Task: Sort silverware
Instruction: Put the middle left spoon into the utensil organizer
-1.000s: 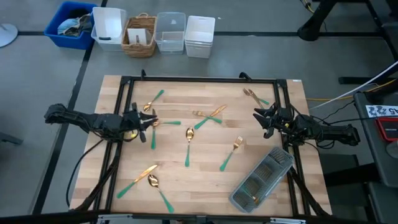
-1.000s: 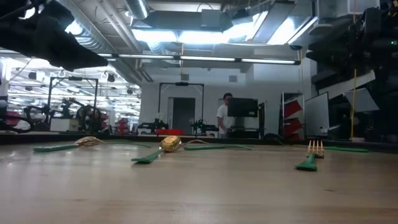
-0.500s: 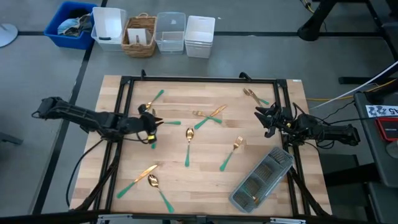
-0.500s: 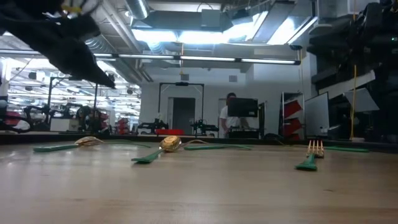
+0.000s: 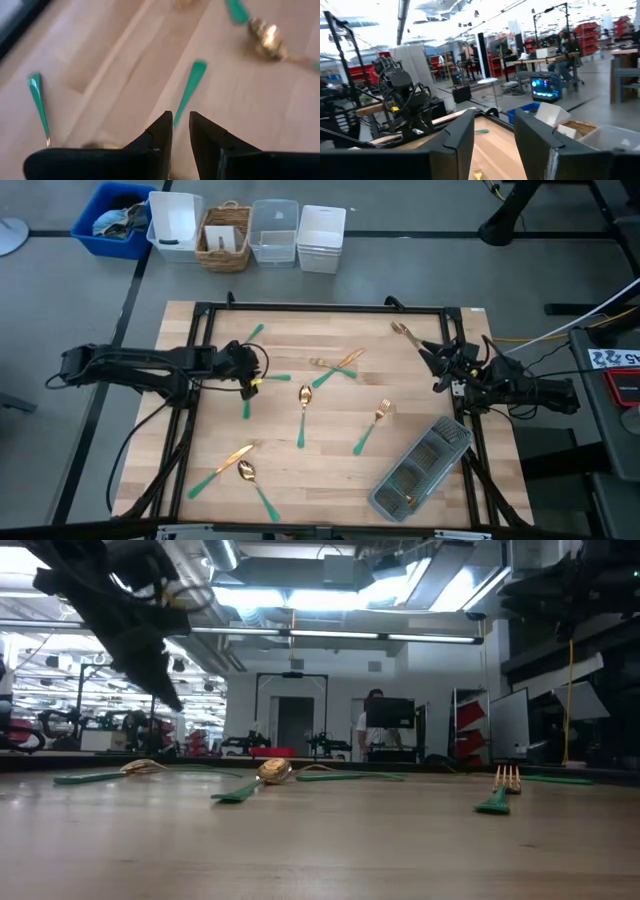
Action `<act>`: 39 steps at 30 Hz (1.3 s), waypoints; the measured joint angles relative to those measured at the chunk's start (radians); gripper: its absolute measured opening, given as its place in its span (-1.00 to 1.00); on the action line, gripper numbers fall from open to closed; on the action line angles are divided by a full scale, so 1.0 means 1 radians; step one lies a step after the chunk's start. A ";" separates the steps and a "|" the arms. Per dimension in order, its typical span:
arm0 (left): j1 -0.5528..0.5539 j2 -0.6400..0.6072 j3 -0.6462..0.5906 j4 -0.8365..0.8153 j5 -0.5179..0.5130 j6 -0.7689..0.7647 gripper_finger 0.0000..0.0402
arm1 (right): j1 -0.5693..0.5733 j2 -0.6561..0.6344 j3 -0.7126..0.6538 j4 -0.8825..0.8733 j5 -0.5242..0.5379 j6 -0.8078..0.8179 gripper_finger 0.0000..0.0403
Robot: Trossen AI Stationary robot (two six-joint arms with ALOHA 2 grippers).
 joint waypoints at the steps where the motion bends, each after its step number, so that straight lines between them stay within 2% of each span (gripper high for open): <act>1: 0.016 0.010 0.000 -0.016 0.014 0.005 -0.71 | 0.000 0.000 0.003 -0.007 0.005 0.000 -0.31; 6: 0.070 0.056 0.000 -0.049 0.027 0.065 -0.71 | 0.000 0.000 0.003 -0.008 0.005 0.000 -0.31; 14: 0.078 0.087 0.000 0.015 0.017 0.264 -0.71 | 0.000 0.000 0.003 -0.032 0.005 0.002 -0.31; 17: 0.079 0.088 0.000 0.003 0.017 0.233 -0.69 | 0.000 0.000 0.003 -0.035 0.005 0.002 -0.31; 21: 0.078 0.115 0.000 0.004 0.020 0.174 -0.51 | 0.000 0.000 0.003 -0.036 0.005 0.002 -0.31; 25: 0.078 0.169 0.000 0.005 0.044 0.197 -0.30 | 0.000 0.000 0.003 -0.038 0.005 0.002 -0.31; 28: 0.078 0.223 0.000 0.007 0.044 0.241 -0.22 | 0.000 0.000 0.003 -0.054 0.005 0.002 -0.31; 39: 0.078 0.377 0.004 0.025 0.043 0.310 -0.30 | 0.000 0.000 0.003 -0.065 0.005 0.002 -0.31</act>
